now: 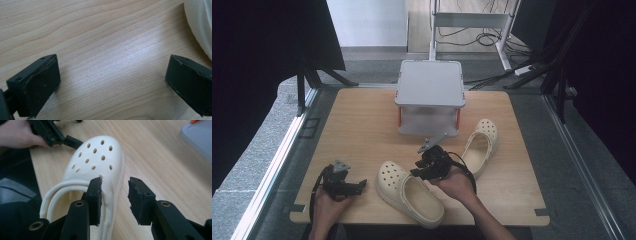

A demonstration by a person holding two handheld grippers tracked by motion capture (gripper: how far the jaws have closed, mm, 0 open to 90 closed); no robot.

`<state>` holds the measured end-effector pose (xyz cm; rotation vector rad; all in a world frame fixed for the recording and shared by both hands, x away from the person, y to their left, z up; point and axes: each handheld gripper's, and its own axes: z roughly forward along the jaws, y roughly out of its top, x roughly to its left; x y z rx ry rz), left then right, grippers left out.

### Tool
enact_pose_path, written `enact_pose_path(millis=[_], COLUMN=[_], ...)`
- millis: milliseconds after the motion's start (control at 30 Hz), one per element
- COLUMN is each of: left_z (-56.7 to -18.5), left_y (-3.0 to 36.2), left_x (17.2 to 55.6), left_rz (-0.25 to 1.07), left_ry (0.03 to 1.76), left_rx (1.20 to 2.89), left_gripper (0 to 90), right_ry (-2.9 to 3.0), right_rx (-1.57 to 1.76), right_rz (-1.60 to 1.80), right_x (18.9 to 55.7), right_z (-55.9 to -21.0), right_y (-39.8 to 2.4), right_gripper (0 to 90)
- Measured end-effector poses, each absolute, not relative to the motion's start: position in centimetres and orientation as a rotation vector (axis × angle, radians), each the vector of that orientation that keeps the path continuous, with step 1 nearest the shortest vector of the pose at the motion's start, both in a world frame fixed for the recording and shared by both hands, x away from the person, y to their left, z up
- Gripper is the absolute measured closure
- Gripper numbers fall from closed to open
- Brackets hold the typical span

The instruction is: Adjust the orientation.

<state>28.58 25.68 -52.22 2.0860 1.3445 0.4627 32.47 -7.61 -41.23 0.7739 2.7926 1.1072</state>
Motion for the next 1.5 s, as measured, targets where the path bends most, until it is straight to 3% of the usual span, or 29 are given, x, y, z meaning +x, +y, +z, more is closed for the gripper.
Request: enact_pose_path(millis=[233, 467, 833, 1167, 1267, 1500], left_z=[-52.2, -52.2, -52.2, -52.2, -52.2, -52.2], left_y=[25.7, 25.6, 25.6, 25.6, 25.6, 25.6], left_x=[28.6, 28.6, 28.6, 28.6, 28.6, 28.6], left_rz=[0.463, 0.467, 0.466, 0.464, 0.464, 0.464], left_ry=[1.346, 1.346, 1.344, 1.344, 1.344, 1.344], left_rx=[2.085, 2.085, 2.084, 2.083, 2.083, 2.083], left_gripper=[0.0, 0.0, 0.0, 0.0, 0.0, 0.0], right_ry=[2.736, 2.579, 2.380, 2.247, 2.202, 2.120], right_rx=[0.804, 1.029, 1.333, 1.487, 1.507, 1.576], right_rz=[1.064, 0.984, 0.870, 0.774, 0.738, 0.718], right_x=[32.2, 33.4, 36.7, 40.5, 41.4, 42.1], right_z=[-40.5, -39.7, -41.1, -43.5, -44.2, -44.9], right_y=[-9.1, -14.5, -20.6, -20.2, -19.7, -19.7], right_gripper=[41.2, 27.7, 27.8, 31.5, 35.0, 55.8])
